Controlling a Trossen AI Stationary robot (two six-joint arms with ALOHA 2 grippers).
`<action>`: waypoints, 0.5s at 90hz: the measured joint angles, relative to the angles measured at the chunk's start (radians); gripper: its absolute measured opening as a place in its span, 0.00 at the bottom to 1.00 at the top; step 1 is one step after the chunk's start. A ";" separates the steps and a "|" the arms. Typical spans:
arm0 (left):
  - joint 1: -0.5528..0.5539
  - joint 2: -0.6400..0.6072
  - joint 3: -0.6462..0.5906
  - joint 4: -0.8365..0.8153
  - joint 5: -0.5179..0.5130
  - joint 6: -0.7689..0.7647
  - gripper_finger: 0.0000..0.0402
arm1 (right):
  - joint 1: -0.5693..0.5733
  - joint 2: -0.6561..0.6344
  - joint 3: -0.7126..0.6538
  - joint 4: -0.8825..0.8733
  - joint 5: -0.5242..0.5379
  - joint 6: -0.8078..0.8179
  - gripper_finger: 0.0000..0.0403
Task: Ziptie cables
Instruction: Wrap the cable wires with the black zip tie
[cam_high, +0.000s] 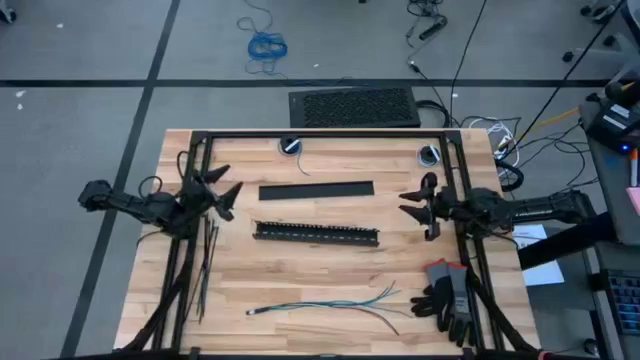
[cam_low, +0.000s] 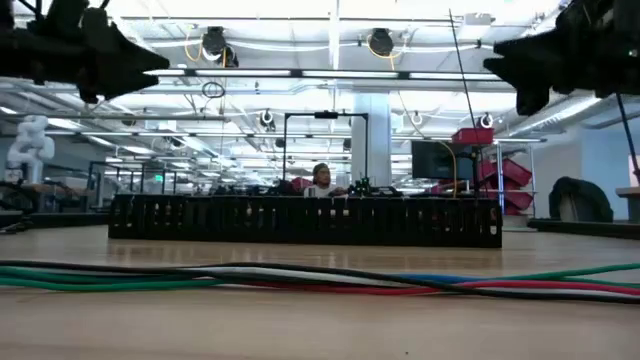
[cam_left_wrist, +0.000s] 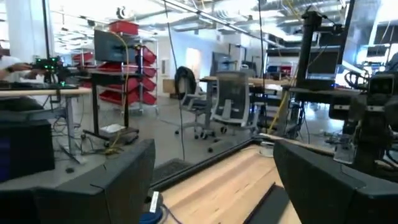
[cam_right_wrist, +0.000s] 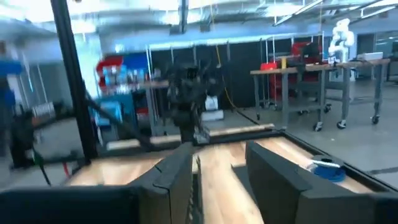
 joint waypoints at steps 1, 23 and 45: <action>0.000 0.000 0.000 -0.002 0.000 -0.019 0.81 | 0.000 0.000 0.000 0.003 -0.001 0.001 0.35; 0.000 0.029 0.000 -0.172 -0.053 -0.261 0.81 | -0.010 0.007 0.000 0.158 0.020 -0.043 0.35; 0.003 0.031 0.000 -0.203 -0.136 -0.230 0.81 | -0.010 0.048 0.000 -0.113 0.108 0.043 0.35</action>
